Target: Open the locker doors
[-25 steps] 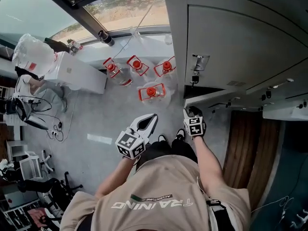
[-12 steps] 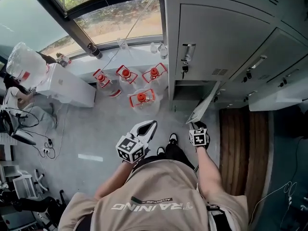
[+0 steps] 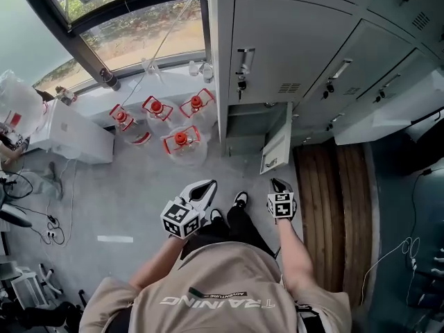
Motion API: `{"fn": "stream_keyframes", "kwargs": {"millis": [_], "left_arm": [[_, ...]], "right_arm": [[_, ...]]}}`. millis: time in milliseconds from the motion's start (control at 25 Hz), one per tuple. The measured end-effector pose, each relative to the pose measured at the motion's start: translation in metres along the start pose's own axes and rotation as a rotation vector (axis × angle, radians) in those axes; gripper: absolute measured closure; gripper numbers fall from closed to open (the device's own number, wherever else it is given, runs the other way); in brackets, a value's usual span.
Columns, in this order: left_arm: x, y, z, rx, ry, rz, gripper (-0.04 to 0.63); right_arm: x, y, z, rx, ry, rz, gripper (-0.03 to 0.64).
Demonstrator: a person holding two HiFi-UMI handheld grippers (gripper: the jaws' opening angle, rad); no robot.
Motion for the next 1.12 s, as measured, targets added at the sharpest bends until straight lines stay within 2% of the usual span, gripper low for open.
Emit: {"fn": "stream_keyframes", "kwargs": {"millis": [120,280,440,760,960,1120], "left_arm": [[-0.003,-0.015,-0.008,-0.01,-0.011,-0.056,0.589],[0.002,-0.043,-0.023,-0.033,-0.025,-0.071,0.589],[0.013,-0.077,-0.033,-0.008,-0.054,-0.102,0.589],[0.036,-0.147,-0.053,0.085,-0.1,-0.144,0.588],[0.061,-0.192,-0.071,0.081,-0.128,-0.194,0.588],[0.092,-0.219,-0.085,0.078,-0.177,-0.246,0.588]], "right_arm": [[-0.001,0.012,0.034,0.047,-0.076,0.012,0.604],[0.003,0.028,0.081,0.125,-0.159,0.06,0.606],[0.025,0.028,0.134,0.168,-0.256,0.048,0.606],[0.076,0.001,0.226,0.32,-0.433,0.057,0.606],[0.1,-0.025,0.272,0.354,-0.598,0.061,0.606],[0.122,-0.046,0.297,0.369,-0.674,0.077,0.606]]}}
Point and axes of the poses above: the fingertips, and each gripper's own axes: z backward along the fingers, y to its left, x out of its top, the point moved 4 cm from there along z, backward along the fingers, and after that the axes turned 6 degrees about -z, right-handed, at the moved point
